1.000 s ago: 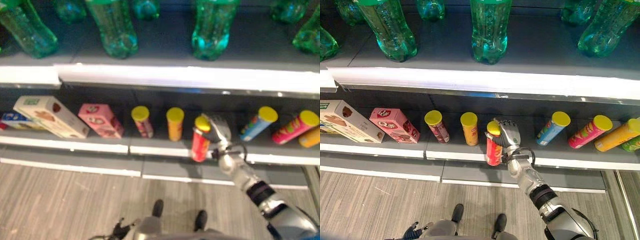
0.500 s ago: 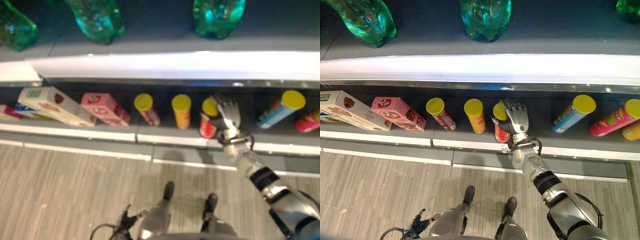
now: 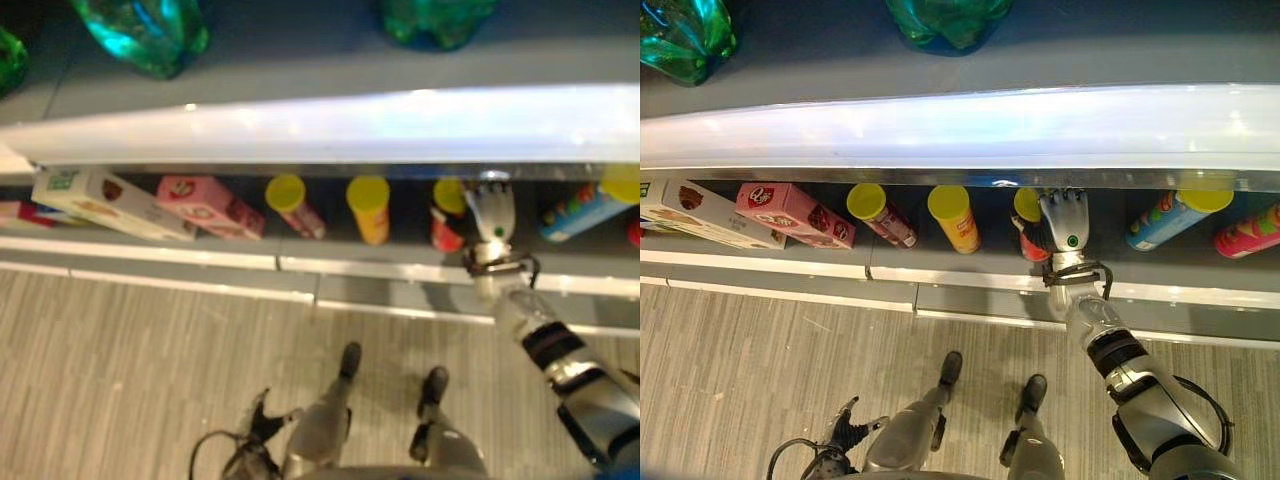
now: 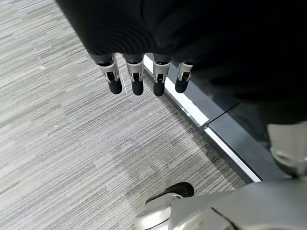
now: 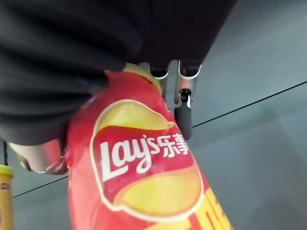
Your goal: Put the goods on the table back onto the shelves and tidy them up.
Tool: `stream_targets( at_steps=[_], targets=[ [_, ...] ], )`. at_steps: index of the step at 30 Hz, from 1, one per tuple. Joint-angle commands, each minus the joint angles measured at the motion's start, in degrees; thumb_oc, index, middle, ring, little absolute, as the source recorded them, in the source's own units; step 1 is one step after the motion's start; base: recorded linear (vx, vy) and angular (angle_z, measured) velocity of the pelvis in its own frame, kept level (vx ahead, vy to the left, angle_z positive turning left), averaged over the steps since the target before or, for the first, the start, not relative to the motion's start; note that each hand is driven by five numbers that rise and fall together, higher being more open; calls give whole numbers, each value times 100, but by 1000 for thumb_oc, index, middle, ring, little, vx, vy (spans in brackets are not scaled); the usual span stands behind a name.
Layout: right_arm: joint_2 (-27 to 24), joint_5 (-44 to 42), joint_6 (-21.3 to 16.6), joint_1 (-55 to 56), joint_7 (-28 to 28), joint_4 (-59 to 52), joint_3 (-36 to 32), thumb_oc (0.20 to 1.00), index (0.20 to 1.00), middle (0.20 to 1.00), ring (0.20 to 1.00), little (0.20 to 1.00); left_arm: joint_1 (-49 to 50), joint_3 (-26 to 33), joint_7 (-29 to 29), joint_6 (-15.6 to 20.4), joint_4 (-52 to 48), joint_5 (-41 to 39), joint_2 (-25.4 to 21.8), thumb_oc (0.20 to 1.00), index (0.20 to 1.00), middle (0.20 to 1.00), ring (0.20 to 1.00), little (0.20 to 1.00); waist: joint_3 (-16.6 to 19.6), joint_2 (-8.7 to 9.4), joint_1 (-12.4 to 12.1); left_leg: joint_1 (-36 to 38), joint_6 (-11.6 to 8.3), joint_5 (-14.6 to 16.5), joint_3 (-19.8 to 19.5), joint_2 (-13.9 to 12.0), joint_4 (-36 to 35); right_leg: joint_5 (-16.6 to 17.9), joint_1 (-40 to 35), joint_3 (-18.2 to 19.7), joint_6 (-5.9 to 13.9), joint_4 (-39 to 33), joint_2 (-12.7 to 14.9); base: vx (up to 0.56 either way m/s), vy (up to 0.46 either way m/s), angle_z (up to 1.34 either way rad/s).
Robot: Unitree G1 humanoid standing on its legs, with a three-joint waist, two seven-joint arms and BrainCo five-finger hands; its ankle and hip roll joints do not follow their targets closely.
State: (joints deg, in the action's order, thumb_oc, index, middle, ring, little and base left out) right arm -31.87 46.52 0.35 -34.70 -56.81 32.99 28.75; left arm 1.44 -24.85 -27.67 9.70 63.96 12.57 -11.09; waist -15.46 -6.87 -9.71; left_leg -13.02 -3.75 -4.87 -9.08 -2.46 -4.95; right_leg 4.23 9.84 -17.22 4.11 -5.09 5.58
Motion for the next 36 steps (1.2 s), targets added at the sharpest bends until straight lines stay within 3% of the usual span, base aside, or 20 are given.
stream_targets(
  at_steps=[1, 14, 15, 16, 17, 18, 36],
  targets=[
    [-130, 208, 37, -470, -355, -228, 6, 200, 200, 200, 200, 200, -297, -419, -149, 73, 219, 262, 133, 1000, 1000, 1000, 1000, 1000, 200, 153, -4, -240, -54, 151, 148, 97, -5, 67, 215, 713, 436, 9, 517, -19, 6, -5],
    [94, 78, 137, -322, -434, -21, -39, 200, 200, 200, 200, 200, -317, -385, -220, 72, 243, 345, 169, 1000, 1000, 1000, 1000, 1000, 193, 61, 165, -290, -58, 169, 203, 112, -5, 63, 295, 795, 438, 9, 512, -4, 0, -1],
    [132, 61, 130, -293, -404, 7, -7, 231, 231, 231, 231, 231, -320, -373, -234, 67, 252, 342, 165, 1000, 1000, 1000, 1000, 1000, 196, 66, 174, -288, -59, 170, 204, 109, -5, 63, 294, 797, 438, 9, 509, 0, 0, 0],
    [158, 42, 121, -270, -386, 26, 12, 721, 721, 721, 721, 721, -326, -365, -251, 68, 260, 350, 161, 1000, 1000, 1000, 1000, 1000, 198, 69, 182, -286, -59, 171, 205, 106, -5, 60, 296, 794, 437, 9, 507, 0, 0, 0],
    [194, 9, 101, -246, -367, 49, 7, 906, 906, 906, 906, 906, -333, -356, -273, 66, 264, 363, 157, 1000, 1000, 1000, 1000, 1000, 201, 72, 194, -281, -60, 176, 207, 103, -5, 59, 297, 793, 437, 9, 510, 0, 0, 0],
    [213, -13, 85, -231, -366, 56, 2, 1000, 1000, 1000, 1000, 1000, -335, -347, -290, 64, 266, 370, 154, 1000, 1000, 1000, 1000, 1000, 201, 76, 208, -278, -63, 177, 213, 98, -5, 61, 298, 794, 438, 9, 512, 0, 0, 0],
    [124, -87, -51, 124, -429, -624, -282, 1000, 1000, 1000, 1000, 1000, -304, -182, -346, -52, 387, 421, 137, 1000, 1000, 1000, 1000, 1000, 325, 248, 403, 4, -74, 308, 336, -10, -5, -21, 97, 855, 413, 9, 464, 0, 0, 0]
  ],
)
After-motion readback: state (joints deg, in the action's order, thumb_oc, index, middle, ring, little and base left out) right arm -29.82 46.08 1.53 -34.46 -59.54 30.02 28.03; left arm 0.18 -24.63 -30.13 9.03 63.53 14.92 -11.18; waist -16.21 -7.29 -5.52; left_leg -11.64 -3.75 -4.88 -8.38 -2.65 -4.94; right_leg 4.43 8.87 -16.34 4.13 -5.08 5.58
